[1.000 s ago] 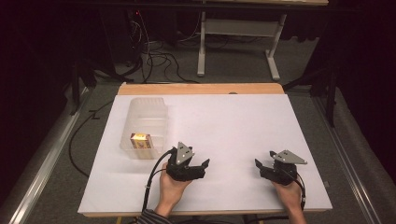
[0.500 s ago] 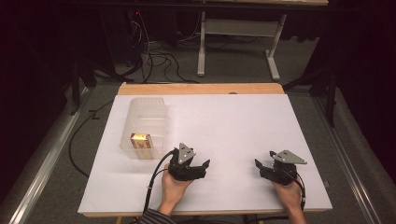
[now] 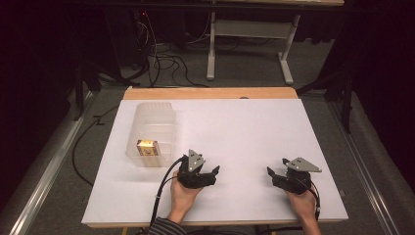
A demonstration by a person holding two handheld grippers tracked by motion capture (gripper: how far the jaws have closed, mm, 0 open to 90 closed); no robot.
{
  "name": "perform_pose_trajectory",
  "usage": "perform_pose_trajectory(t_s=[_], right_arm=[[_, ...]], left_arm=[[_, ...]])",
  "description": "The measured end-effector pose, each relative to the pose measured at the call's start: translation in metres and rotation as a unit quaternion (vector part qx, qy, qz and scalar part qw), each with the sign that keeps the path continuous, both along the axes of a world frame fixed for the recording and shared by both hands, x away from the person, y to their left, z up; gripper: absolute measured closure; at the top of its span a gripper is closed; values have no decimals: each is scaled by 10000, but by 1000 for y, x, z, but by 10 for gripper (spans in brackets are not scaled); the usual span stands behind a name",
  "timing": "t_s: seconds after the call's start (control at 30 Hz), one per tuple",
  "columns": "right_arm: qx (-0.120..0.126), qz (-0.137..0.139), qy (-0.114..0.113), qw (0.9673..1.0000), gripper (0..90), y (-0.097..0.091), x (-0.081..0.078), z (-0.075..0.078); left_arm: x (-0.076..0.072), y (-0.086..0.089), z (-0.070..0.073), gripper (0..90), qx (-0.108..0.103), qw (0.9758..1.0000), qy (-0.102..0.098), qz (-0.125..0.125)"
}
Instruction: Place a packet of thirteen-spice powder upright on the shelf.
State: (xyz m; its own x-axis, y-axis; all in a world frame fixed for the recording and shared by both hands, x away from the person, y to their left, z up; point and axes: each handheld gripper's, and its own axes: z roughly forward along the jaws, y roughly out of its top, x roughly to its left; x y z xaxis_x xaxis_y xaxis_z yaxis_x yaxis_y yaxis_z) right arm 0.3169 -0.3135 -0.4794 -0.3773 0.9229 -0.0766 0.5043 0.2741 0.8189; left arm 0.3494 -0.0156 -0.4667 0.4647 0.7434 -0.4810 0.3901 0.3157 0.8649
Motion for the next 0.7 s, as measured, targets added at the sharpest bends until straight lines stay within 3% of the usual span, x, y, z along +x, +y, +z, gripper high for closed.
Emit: perform_pose_trajectory(t_s=[0.5,0.7], right_arm=[[-17,5,9,10000,304,0,0,0],[-38,-1,6,10000,304,0,0,0]], left_arm=[[11,-13,-17,236,-3,9992,-265,290],[9,-11,-17,221,-61,9988,-367,333]])
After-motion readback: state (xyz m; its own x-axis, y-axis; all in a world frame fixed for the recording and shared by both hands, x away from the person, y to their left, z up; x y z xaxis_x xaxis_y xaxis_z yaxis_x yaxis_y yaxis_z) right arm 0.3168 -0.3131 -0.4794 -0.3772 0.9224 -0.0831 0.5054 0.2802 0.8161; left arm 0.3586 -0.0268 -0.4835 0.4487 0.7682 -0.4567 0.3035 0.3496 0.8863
